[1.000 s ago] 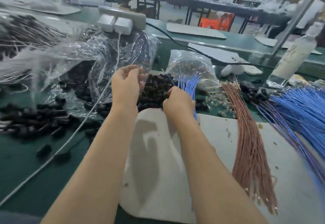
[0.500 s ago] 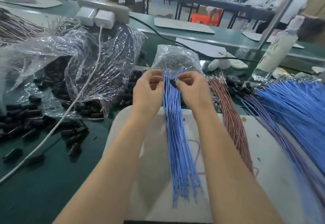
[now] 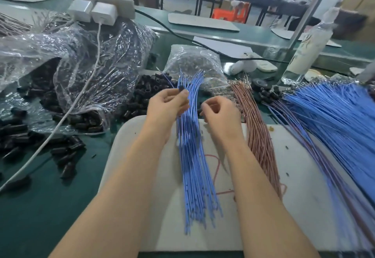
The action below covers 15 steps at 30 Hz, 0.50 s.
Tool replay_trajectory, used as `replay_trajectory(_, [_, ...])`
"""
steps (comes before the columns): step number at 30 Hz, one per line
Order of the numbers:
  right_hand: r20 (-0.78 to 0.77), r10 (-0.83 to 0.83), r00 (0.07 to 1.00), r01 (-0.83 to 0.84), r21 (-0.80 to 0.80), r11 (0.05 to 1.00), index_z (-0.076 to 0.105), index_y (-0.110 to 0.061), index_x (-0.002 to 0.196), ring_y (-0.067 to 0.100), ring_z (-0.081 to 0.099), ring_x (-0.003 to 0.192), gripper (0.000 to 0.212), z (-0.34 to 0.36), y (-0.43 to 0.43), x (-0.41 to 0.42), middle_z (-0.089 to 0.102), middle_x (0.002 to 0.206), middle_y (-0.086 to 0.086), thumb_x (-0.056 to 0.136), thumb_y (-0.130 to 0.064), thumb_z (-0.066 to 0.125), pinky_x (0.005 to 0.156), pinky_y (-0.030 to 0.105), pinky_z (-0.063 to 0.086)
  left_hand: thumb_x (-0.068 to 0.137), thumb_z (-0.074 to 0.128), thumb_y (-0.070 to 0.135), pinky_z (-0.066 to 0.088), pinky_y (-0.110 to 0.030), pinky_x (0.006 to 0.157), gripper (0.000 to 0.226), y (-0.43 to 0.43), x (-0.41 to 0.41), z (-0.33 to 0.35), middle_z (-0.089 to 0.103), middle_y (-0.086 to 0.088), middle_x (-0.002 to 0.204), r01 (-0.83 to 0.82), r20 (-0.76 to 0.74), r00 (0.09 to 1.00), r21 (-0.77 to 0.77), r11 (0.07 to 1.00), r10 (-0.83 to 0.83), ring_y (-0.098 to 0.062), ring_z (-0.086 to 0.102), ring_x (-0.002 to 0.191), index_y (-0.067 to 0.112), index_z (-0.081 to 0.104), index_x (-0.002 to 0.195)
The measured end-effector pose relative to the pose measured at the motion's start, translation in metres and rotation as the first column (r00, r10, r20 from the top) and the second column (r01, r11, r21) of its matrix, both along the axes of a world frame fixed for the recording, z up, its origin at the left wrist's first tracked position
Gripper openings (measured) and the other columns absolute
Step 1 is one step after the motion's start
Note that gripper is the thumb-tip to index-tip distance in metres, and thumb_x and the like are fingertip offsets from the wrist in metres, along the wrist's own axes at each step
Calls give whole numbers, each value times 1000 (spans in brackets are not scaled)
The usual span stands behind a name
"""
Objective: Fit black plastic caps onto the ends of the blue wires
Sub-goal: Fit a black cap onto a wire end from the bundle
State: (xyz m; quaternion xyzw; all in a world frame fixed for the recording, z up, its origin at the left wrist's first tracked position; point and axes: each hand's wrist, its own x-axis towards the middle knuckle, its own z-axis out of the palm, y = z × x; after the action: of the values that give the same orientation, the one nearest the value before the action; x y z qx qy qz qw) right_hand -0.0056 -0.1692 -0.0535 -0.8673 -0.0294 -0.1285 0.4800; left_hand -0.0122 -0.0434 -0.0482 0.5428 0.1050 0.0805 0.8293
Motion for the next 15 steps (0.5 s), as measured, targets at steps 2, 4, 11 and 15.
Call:
replay_trajectory(2, [-19, 32, 999, -35, -240, 970, 65, -14, 89, 17, 63, 81, 17, -6, 5, -1, 67, 84, 0, 88, -32, 63, 80, 36, 52, 88, 63, 3, 50, -12, 56, 8, 8, 2, 3, 62, -3, 74, -30, -24, 999, -192, 981, 25, -4, 62, 59, 9, 58, 85])
replay_trajectory(4, [-56, 31, 998, -50, -374, 926, 62, -16, 93, 18, 60, 84, 31, -8, 11, -2, 66, 88, 0, 85, -45, 66, 77, 33, 49, 90, 60, 3, 50, -12, 55, 4, 12, 1, 6, 64, -4, 73, -12, -36, 999, -309, 951, 1, -5, 63, 59, 6, 59, 88])
replay_trajectory(11, [-101, 10, 995, -49, -393, 918, 57, -19, 96, 17, 57, 86, 34, -8, 12, -1, 60, 87, -3, 81, -47, 70, 71, 28, 41, 90, 61, 11, 52, -14, 50, 9, 11, -4, 13, 70, -6, 70, 78, -90, 986, -489, 869, -140, -4, 63, 54, 5, 57, 95])
replay_trajectory(15, [-64, 24, 998, -45, -351, 935, 59, -17, 100, 20, 59, 89, 28, -7, 10, -2, 62, 88, 0, 84, -38, 69, 76, 31, 45, 91, 61, 14, 51, -13, 49, 8, 10, -5, 14, 69, -4, 67, 80, -100, 984, -480, 874, -145, -4, 62, 52, 8, 59, 95])
